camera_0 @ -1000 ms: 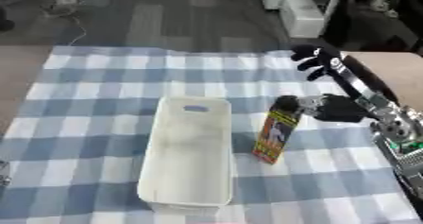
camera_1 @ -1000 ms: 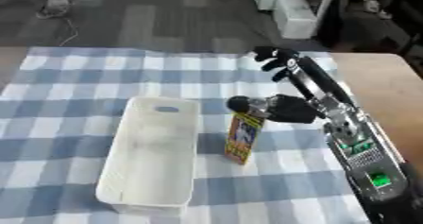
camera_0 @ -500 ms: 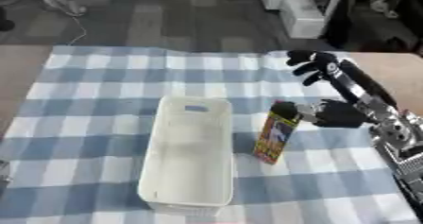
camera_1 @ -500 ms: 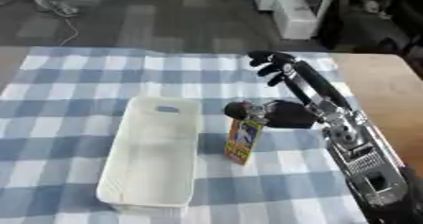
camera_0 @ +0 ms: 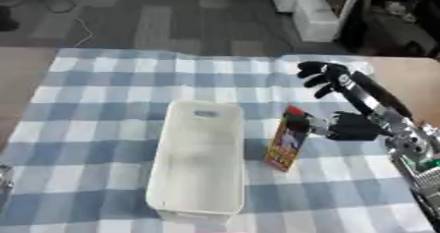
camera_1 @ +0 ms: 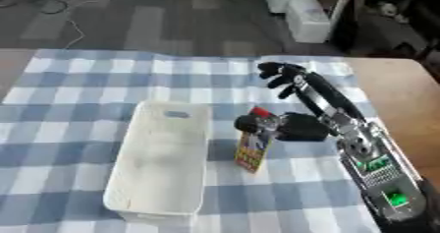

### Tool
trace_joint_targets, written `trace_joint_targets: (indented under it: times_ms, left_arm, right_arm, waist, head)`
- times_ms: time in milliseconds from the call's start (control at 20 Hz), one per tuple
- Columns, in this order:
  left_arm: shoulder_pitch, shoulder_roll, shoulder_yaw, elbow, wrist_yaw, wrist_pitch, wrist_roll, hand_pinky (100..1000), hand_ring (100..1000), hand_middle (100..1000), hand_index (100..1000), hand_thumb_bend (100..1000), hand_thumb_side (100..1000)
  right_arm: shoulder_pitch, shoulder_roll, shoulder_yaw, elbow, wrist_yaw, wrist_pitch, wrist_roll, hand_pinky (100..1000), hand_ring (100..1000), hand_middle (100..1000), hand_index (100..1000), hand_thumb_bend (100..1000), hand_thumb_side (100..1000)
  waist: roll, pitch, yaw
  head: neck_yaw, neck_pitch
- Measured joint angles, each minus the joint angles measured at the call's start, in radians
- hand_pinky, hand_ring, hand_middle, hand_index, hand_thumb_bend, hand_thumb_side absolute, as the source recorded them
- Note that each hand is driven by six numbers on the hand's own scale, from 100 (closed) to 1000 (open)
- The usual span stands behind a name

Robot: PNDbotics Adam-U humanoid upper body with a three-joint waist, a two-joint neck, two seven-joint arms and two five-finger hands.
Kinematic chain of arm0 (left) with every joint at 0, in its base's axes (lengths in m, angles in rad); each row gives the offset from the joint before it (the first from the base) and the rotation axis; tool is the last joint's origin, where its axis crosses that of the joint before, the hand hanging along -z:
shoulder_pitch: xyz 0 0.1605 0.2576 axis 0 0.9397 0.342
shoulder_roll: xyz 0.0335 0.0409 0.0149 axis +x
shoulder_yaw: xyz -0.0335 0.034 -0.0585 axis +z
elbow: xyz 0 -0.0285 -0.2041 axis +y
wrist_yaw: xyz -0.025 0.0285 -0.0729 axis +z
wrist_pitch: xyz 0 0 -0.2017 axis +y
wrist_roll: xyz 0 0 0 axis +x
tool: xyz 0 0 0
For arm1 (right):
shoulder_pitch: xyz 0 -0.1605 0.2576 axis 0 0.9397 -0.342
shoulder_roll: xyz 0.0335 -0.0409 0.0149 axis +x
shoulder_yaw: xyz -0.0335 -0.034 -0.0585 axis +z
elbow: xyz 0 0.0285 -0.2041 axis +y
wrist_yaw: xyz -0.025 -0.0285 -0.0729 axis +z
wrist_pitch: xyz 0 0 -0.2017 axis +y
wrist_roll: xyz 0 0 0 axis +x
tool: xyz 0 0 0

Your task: Pick up objects on the table and place them in the box.

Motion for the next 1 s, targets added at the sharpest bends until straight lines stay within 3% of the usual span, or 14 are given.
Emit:
trace_joint_targets:
  times_ms: [900,950,1000]
  left_arm:
    - [0.000,0.000,0.000,0.000,0.000,0.000,0.000,624,673,748,795,591,857]
    - [0.000,0.000,0.000,0.000,0.000,0.000,0.000,624,673,748,795,591,857]
    - [0.000,0.000,0.000,0.000,0.000,0.000,0.000,624,672,748,795,591,856]
  right_arm:
    - [0.016,0.026,0.013,0.000,0.056,-0.011,0.008,710,796,810,922,918,685]
    - [0.016,0.029,0.013,0.000,0.059,-0.012,0.008,710,796,810,922,948,670]
    - [0.016,0.032,0.015,0.000,0.062,-0.014,0.009,710,796,810,922,916,682]
  waist:
    - [0.000,0.000,0.000]
    - [0.000,0.000,0.000]
    - [0.000,0.000,0.000]
  head:
    - [0.001,0.002]
    - [0.001,0.002]
    - [0.001,0.002]
